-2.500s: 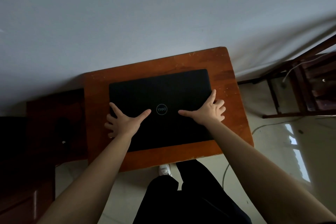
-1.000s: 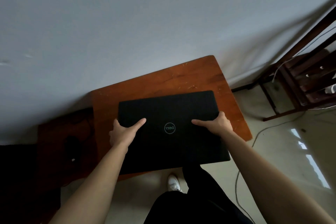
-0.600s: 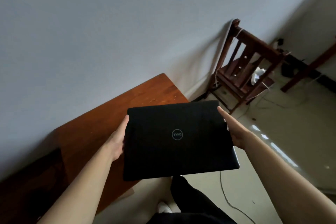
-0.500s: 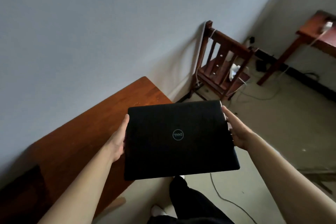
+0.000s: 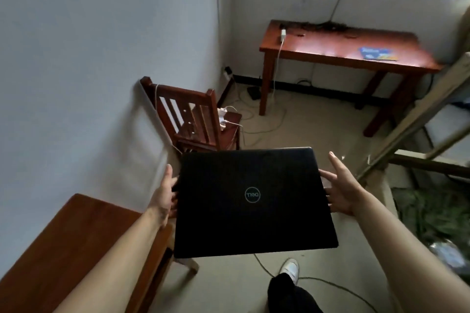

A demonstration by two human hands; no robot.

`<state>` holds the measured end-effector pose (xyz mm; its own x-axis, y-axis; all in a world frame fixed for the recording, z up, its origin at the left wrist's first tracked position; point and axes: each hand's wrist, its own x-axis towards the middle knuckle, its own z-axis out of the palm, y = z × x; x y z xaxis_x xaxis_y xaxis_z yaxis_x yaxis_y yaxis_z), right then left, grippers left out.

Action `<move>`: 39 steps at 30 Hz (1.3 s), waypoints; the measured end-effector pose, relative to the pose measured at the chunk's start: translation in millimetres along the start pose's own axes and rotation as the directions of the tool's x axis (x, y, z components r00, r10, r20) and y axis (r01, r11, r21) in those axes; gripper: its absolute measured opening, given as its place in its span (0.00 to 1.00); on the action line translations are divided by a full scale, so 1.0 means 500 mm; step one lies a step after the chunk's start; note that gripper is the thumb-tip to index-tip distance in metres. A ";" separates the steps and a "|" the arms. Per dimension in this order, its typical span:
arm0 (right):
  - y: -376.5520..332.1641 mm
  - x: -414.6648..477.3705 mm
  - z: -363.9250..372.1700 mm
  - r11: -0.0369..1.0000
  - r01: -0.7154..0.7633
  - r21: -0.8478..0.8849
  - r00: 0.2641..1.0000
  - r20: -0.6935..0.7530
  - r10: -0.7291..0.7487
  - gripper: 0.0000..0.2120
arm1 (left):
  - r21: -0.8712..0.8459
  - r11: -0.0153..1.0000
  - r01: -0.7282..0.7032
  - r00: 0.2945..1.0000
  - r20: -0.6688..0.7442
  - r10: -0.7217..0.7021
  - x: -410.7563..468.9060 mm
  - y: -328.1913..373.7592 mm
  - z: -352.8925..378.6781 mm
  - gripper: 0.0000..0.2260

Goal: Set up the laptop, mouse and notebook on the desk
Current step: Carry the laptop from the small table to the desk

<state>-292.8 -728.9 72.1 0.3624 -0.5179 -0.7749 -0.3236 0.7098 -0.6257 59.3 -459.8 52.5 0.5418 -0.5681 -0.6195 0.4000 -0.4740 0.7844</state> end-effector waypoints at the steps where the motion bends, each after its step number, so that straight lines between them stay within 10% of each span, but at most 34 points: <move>1: -0.018 0.018 -0.034 0.999 -0.002 0.047 1.000 -0.015 0.002 0.47 | 0.001 1.000 -0.003 1.000 0.001 0.003 0.028 0.026 0.043 0.43; 39: -1.032 0.734 -0.586 0.828 0.115 0.549 0.963 -0.266 0.042 0.43 | 0.271 0.957 0.100 0.893 0.399 -0.206 1.136 0.958 1.039 0.40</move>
<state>-249.0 -1425.3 84.3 0.1030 -0.5957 -0.7966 0.2537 0.7901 -0.5580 174.6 -1359.1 61.2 0.1065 -0.6784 -0.7269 0.2363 -0.6929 0.6813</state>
